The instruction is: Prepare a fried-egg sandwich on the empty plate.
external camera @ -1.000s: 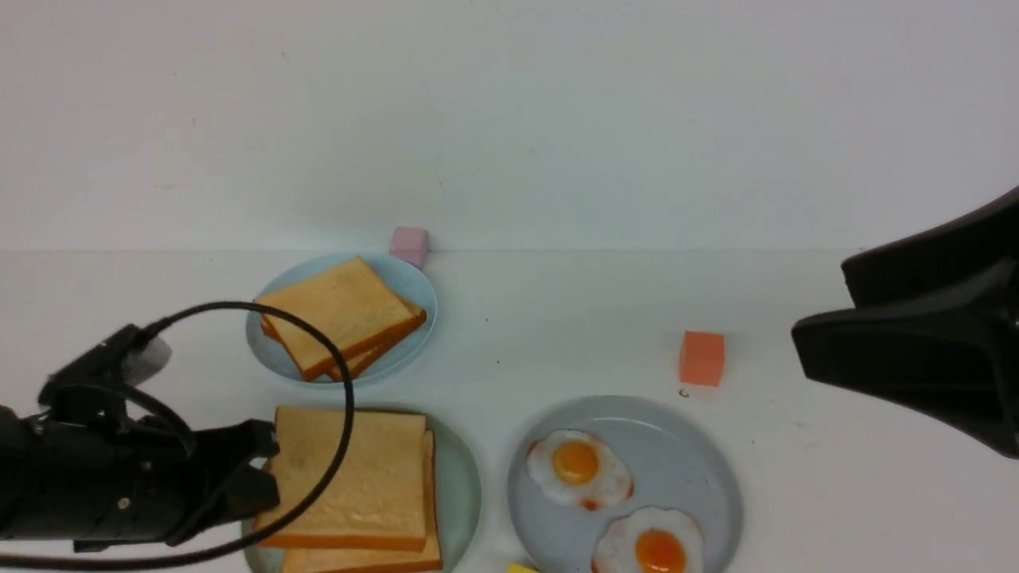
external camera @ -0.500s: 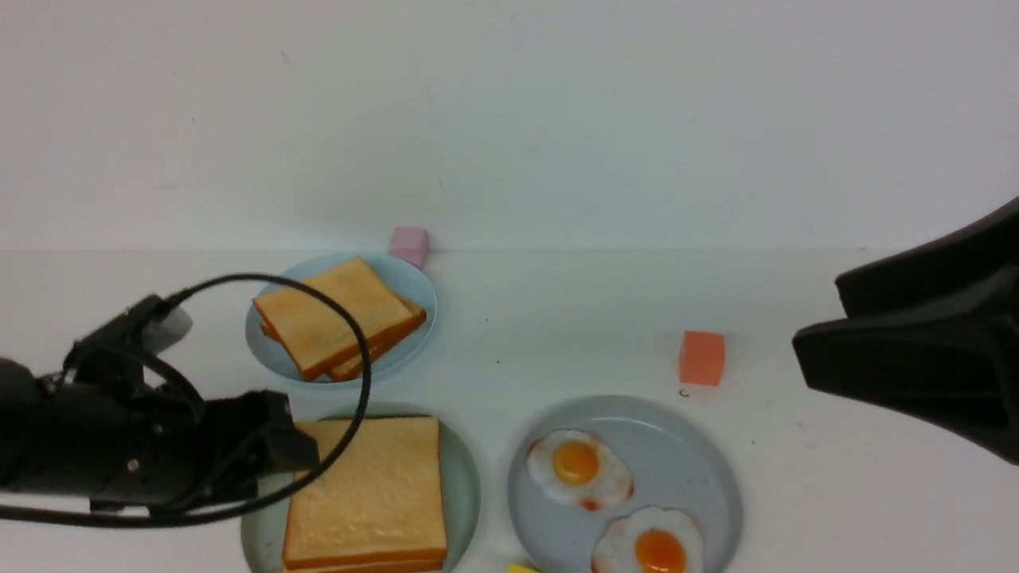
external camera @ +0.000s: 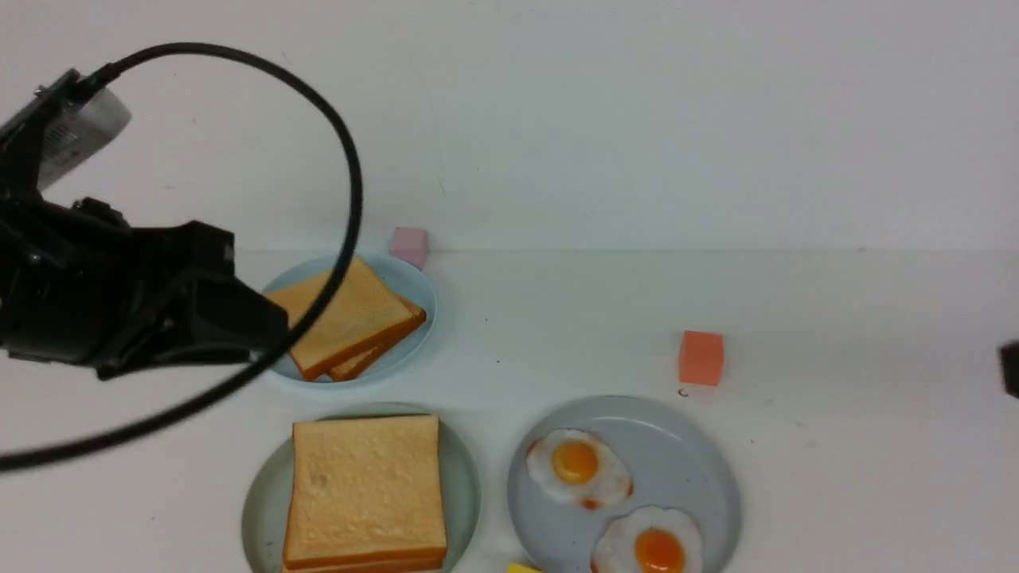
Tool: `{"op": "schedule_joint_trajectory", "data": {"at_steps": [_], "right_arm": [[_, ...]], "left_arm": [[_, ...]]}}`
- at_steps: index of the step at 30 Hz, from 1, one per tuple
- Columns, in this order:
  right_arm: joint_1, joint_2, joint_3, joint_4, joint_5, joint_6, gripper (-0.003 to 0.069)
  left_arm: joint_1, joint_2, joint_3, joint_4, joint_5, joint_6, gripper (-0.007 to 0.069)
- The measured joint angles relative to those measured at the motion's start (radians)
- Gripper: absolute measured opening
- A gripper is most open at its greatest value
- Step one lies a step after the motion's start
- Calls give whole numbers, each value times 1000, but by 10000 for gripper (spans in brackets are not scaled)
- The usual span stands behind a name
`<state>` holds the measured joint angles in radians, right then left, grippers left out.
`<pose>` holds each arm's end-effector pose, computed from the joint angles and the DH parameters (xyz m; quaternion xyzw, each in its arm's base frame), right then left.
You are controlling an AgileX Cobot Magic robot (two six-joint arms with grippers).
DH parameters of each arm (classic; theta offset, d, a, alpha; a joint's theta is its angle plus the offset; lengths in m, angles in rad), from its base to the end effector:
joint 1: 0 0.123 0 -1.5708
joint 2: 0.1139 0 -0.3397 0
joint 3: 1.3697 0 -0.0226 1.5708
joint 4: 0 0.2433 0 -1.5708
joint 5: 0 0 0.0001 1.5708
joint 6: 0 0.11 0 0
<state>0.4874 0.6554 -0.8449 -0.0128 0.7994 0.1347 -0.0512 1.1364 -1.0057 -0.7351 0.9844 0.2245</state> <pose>0.0704 0.0361 0.3925 -0.1534 0.8521 0.1472 0.4783 0.1914 -0.0714 0.3868 0.0133 0.9058 -0.3187 0.2788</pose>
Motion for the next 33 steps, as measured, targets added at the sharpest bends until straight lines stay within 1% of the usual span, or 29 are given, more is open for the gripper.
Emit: {"op": "schedule_joint_trajectory", "data": {"at_steps": [1, 2, 4, 7, 8, 10, 11, 14, 17, 21, 27, 33], "right_arm": [[0, -42, 47, -7, -24, 5, -10], [0, -111, 96, -12, -58, 9, -10], [0, -173, 145, -14, -88, 14, -10], [0, -389, 315, -35, -202, 34, -10], [0, -421, 350, -40, -223, 40, -10], [0, -485, 409, -59, -269, 47, -10], [0, -542, 462, -92, -315, 51, -9], [0, -614, 551, -162, -379, 60, -7], [0, -647, 583, -201, -409, 68, -6], [0, -650, 586, -207, -418, 69, -4], [0, -650, 589, -207, -422, 69, -2], [0, -650, 589, -207, -422, 69, 3]], "left_arm": [[0, -20, 4, -13, 23, 10, 37], [0, -48, 11, -20, 38, 16, -3], [0, -83, 18, -20, 43, 16, -13], [0, -248, 49, -8, 74, 21, -13], [0, -290, 57, 1, 87, 20, -13], [0, -368, 89, 35, 107, 20, -13], [0, -450, 126, 89, 129, 20, -13], [0, -619, 215, 181, 155, 31, -13], [0, -697, 265, 232, 114, 31, -13], [0, -732, 272, 236, 90, 30, -13], [0, -743, 272, 239, 131, 27, -13], [0, -743, 272, 245, 140, 27, -13]]}}
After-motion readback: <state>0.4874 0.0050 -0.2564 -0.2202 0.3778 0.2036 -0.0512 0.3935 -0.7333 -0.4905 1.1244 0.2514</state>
